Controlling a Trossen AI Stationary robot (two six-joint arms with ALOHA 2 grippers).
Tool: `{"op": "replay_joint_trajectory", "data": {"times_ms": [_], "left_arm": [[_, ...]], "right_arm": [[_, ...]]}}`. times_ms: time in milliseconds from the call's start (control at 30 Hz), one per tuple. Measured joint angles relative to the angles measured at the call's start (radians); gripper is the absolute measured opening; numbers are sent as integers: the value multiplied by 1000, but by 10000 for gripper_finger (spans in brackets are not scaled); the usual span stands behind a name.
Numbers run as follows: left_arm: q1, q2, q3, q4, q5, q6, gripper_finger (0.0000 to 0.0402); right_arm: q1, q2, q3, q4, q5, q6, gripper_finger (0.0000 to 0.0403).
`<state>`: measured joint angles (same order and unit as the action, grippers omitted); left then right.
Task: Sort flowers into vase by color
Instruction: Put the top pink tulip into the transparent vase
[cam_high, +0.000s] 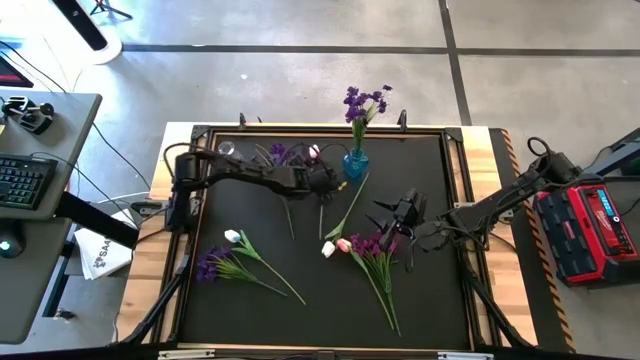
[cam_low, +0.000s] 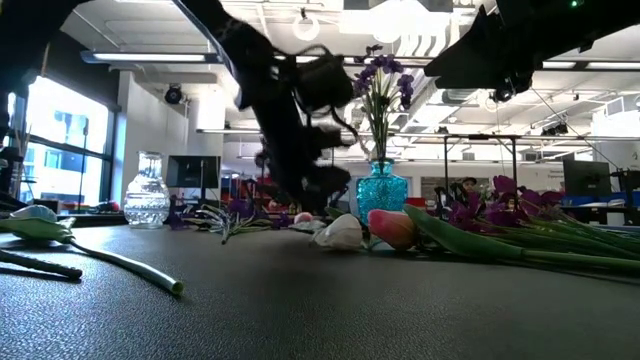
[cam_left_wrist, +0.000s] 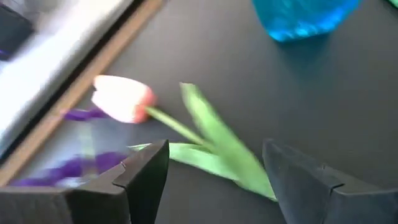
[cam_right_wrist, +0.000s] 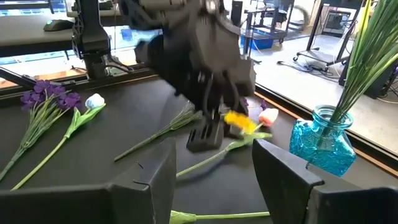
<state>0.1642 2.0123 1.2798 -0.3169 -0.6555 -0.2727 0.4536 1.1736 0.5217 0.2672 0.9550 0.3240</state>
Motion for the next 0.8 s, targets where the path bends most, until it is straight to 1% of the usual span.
{"op": "replay_joint_trajectory", "data": {"times_ms": [133, 200, 333, 467, 500, 533, 600, 667, 733, 800], "left_arm": [[0, -80, 0, -79, -3, 15, 243], [-3, -113, 0, -122, 23, 0, 243], [-25, -133, -32, -123, 90, -79, 243], [-59, -131, -110, -45, 99, -157, 243], [-65, -129, -130, -15, 114, -172, 243], [-68, -127, -148, 12, 154, -184, 243], [-60, -127, -176, 80, 265, -194, 243], [-41, -127, -193, 181, 341, -196, 243], [-22, -128, -199, 196, 360, -218, 243], [-1, -127, -200, 187, 349, -234, 243]], "right_arm": [[0, 0, 0, 0, -2, 6, 184], [0, 0, 0, -1, -2, 14, 184], [0, 0, 0, -1, -2, 16, 184], [0, 0, 0, -1, -3, 16, 184], [0, 0, 0, -1, -4, 16, 184], [0, 0, 0, -1, -5, 16, 184], [0, 0, 0, -1, -5, 15, 184], [0, 0, 0, -1, -5, 11, 184], [0, 0, 0, -1, -5, 11, 184], [0, 0, 0, -1, -5, 11, 184]]}}
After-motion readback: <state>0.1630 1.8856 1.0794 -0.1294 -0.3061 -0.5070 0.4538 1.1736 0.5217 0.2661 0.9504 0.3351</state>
